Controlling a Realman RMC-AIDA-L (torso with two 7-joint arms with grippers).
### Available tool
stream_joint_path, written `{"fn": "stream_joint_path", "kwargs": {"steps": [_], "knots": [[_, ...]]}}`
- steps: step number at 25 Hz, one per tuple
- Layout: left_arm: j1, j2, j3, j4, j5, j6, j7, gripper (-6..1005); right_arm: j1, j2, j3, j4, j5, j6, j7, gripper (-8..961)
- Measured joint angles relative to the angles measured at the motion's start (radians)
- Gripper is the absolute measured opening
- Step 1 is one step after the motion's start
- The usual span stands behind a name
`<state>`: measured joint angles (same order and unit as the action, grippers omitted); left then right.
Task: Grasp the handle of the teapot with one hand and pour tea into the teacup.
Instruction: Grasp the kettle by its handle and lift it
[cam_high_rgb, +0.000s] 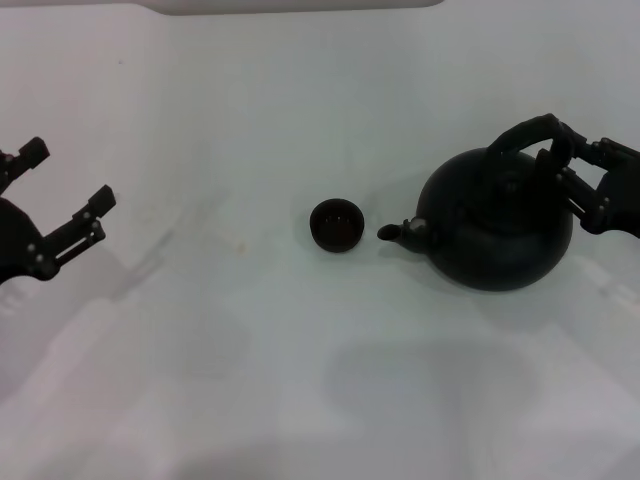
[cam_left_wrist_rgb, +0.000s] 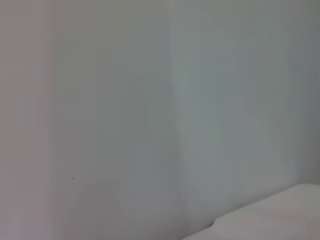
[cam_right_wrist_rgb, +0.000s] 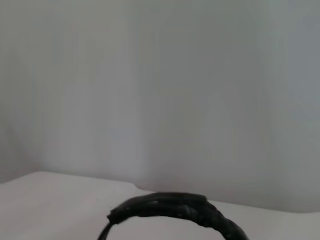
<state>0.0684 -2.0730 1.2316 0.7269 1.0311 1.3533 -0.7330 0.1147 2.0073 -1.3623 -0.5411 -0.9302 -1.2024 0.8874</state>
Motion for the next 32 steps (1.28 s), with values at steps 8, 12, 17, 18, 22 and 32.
{"fn": "stream_joint_path", "kwargs": {"steps": [8, 12, 17, 18, 22, 32], "knots": [[0.000, -0.001, 0.000, -0.007, 0.000, 0.001, 0.007, 861, 0.018, 0.008, -0.007, 0.004, 0.016, -0.011, -0.039, 408], [0.006, -0.002, 0.000, -0.007, 0.000, 0.001, 0.008, 862, 0.018, 0.009, -0.004, 0.005, 0.041, -0.009, -0.045, 400], [0.008, -0.004, 0.000, -0.007, 0.000, 0.001, 0.007, 861, 0.014, 0.009, -0.006, 0.007, 0.054, -0.012, -0.085, 203], [0.008, -0.004, 0.000, -0.007, 0.000, 0.001, 0.008, 861, 0.014, 0.009, -0.008, 0.007, 0.054, -0.012, -0.089, 203], [0.009, -0.004, 0.000, -0.006, 0.000, 0.004, 0.007, 861, 0.017, 0.009, -0.012, 0.008, 0.052, -0.020, -0.096, 202], [0.022, -0.001, -0.002, -0.049, 0.005, 0.082, 0.032, 862, 0.025, 0.018, -0.081, -0.017, 0.161, -0.047, -0.166, 199]]}}
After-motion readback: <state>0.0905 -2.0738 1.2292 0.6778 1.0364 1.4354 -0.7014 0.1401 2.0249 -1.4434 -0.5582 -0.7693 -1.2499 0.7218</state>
